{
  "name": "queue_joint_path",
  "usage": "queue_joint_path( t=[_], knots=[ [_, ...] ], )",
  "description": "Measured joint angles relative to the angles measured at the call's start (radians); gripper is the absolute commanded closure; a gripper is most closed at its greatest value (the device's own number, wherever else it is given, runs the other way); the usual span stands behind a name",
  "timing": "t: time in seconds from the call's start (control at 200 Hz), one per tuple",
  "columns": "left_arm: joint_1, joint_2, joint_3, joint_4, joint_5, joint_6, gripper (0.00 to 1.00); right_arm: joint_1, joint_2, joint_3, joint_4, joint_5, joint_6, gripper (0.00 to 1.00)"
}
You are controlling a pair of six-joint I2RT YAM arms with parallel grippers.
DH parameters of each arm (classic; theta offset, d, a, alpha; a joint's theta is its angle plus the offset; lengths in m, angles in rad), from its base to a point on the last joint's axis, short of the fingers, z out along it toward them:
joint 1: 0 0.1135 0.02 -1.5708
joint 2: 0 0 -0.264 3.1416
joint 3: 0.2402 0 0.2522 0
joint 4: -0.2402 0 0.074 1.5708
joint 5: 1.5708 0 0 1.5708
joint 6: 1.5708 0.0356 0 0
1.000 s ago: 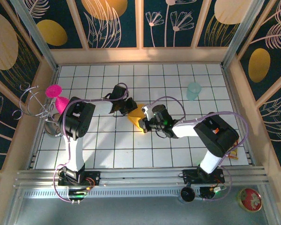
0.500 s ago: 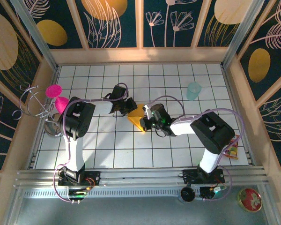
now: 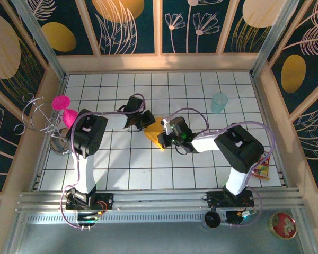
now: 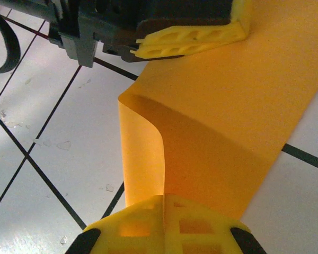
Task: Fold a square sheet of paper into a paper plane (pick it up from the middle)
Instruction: Third fold the triangle at the center of the table.
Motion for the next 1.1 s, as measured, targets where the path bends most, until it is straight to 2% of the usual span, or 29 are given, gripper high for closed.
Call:
queue_joint_path(
  t=[0.26, 0.661, 0.866, 1.101],
  knots=[
    [0.0, -0.021, 0.0, -0.01, 0.002, 0.0, 0.85, -0.007, 0.021, 0.01, -0.025, -0.023, 0.0, 1.0],
    [0.0, -0.113, -0.013, -0.024, -0.021, 0.0, 0.84, -0.014, 0.033, 0.018, -0.033, -0.033, 0.008, 1.0],
    [0.0, -0.21, -0.107, -0.026, -0.057, -0.01, 0.85, -0.016, 0.04, 0.023, -0.034, -0.046, 0.009, 1.0],
    [0.0, -0.323, -0.286, 0.023, -0.061, -0.079, 0.85, -0.023, 0.047, 0.028, -0.033, -0.066, 0.022, 1.0]
  ],
)
